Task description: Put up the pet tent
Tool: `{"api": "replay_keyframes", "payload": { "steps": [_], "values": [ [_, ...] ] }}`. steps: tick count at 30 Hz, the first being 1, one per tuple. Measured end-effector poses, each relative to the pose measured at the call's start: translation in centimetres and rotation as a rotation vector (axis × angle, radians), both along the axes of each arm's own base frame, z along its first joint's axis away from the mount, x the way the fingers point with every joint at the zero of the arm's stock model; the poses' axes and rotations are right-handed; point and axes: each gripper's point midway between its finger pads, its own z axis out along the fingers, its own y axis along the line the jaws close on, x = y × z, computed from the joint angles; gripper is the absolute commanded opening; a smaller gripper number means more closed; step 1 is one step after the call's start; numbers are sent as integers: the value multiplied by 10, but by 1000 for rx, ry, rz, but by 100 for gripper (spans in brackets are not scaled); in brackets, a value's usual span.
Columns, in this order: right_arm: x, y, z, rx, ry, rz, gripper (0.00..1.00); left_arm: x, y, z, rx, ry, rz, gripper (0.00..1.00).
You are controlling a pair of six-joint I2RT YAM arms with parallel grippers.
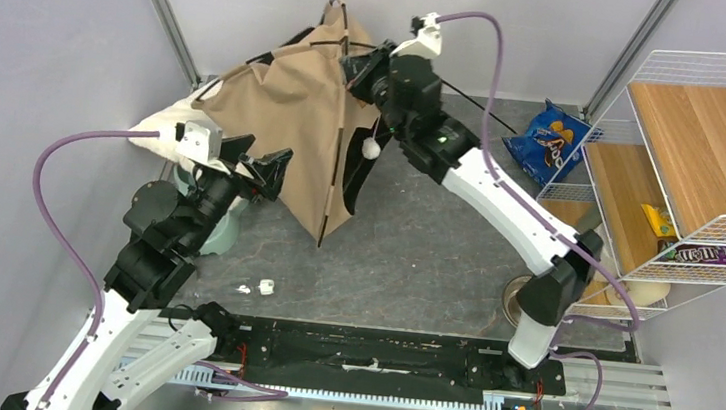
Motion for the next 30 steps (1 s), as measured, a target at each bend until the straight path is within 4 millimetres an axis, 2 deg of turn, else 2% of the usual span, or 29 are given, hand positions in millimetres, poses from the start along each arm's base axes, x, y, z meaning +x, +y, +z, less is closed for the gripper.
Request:
{"api": "replay_keyframes", "payload": {
  "steps": [5, 8, 14, 23, 30],
  "values": [
    [4, 32, -45, -39, 64, -56, 4, 1, 6, -2, 5, 17, 31, 81],
    [4, 41, -61, -51, 90, -81, 11, 3, 5, -5, 19, 40, 32, 81],
    [5, 36, -66, -38, 116, -126, 21, 18, -7, -23, 56, 120, 18, 81],
    [4, 30, -85, -72, 171, -144, 24, 50, -53, -77, 113, 303, -103, 79],
    [3, 29, -90, -89, 186, -145, 25, 65, -66, -93, 114, 346, -116, 72]
  ]
}}
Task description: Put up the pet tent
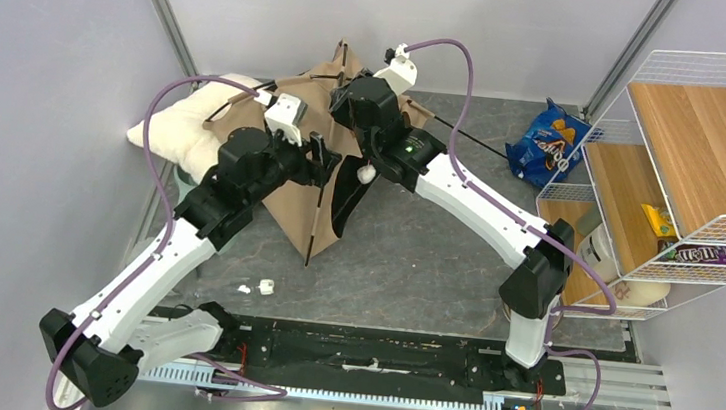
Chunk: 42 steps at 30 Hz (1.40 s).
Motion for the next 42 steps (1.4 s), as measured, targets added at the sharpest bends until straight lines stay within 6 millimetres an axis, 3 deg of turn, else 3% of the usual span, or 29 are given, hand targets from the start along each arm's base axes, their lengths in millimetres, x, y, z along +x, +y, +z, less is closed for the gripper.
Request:
{"api": "replay_keyframes", "payload": {
  "steps": [4, 6, 9, 13, 14, 19, 22, 29, 35, 38, 42],
  "values": [
    [-1, -1, -2, -4, 9, -1, 26, 10, -7, -7, -7, 12, -3, 70],
    [-1, -1, -2, -3, 12, -2, 26, 14, -10, -12, -2, 24, -4, 63],
    [-2, -2, -3, -1, 17, -2, 26, 20, -13, -20, 7, 41, 1, 44],
    [-3, -2, -5, -8, 24, -1, 29, 24, -11, -24, 16, 45, 18, 7],
    [-3, -2, -5, -8, 25, 0, 31, 24, -11, -23, 17, 41, 20, 2],
    [-8, -8, 1, -23, 23, 6, 59, 26, -9, -23, 18, 37, 33, 2],
    [-15, -16, 13, -33, 2, 14, 70, 26, -8, -23, 20, 36, 40, 2],
    [-47, -62, 58, -71, -102, 33, 74, 25, -8, -20, 43, 24, 25, 2],
    [-69, -106, 108, -114, -236, 74, 77, 22, -7, 15, 76, -39, -7, 2],
    [-77, -124, 120, -152, -275, 94, 78, 20, -6, 35, 107, -92, -30, 2],
    [-86, -139, 119, -231, -285, 135, 81, 16, -4, 58, 158, -161, -67, 2]
  ]
}}
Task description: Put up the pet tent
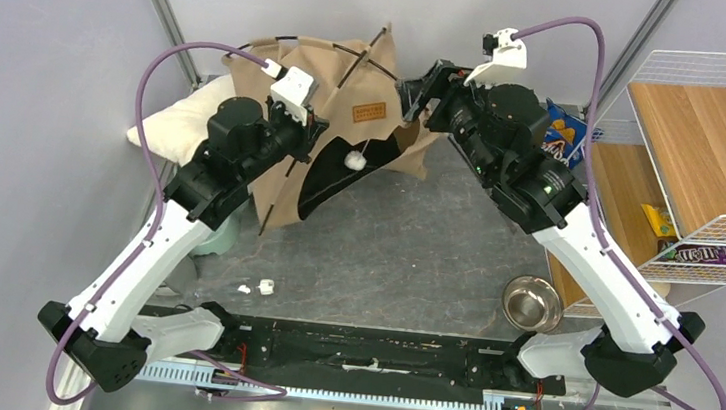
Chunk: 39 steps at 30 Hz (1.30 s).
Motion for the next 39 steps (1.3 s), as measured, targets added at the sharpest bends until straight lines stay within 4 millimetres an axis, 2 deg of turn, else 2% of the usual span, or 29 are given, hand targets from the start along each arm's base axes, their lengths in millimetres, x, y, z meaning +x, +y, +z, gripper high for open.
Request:
{"api": "replay_keyframes", "payload": {
  "steps": [4, 9, 13, 21, 27, 31, 39],
  "values": [
    [-7, -8, -15, -101, 22, 39, 85, -4, 2, 13, 60, -49, -33, 2],
    [-14, -15, -40, -231, 69, 94, 89, -4, 5, 17, 124, -64, -67, 2],
    [-22, -23, -66, -318, 136, 125, 91, 6, 7, 15, 135, -55, -97, 2],
    [-41, -53, -137, -471, 286, 125, 92, 29, 15, 9, 114, -53, -141, 2],
    [-31, -73, -186, -562, 386, 86, 88, 41, 13, 9, 106, -79, -161, 2],
    [-23, -84, -208, -594, 445, 65, 85, 49, 15, 6, 99, -78, -173, 2],
    [-11, -77, -240, -633, 522, 143, 73, 51, 18, 7, 86, -85, -204, 2]
  ]
}}
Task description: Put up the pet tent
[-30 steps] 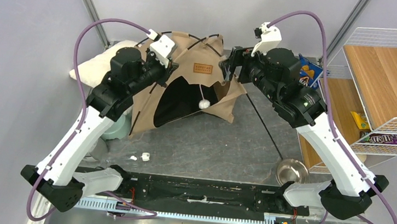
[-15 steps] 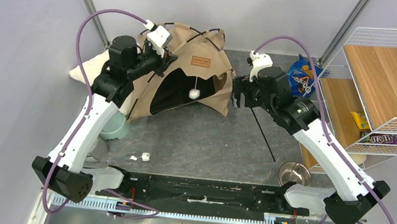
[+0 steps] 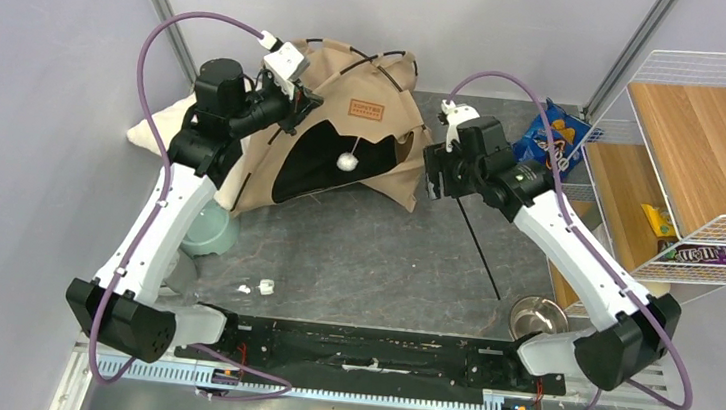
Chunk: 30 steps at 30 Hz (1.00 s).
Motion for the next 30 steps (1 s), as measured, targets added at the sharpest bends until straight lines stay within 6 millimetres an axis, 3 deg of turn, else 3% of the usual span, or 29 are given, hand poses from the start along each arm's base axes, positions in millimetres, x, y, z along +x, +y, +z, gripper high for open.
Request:
{"api": "replay_keyframes", "payload": {
  "steps": [8, 15, 22, 30],
  "values": [
    [6, 11, -34, -24, 101, 70, 39, -2, -2, 1, -6, 0, -27, 2],
    [3, 13, -37, -34, 112, 119, 3, 6, -5, -5, -11, 9, -41, 2],
    [-4, 10, -34, -28, 132, 102, 0, 15, -15, -8, -36, 30, -76, 2],
    [-19, -7, 13, 16, 108, -2, 0, 29, -29, 0, -103, 37, -125, 5]
  ]
}}
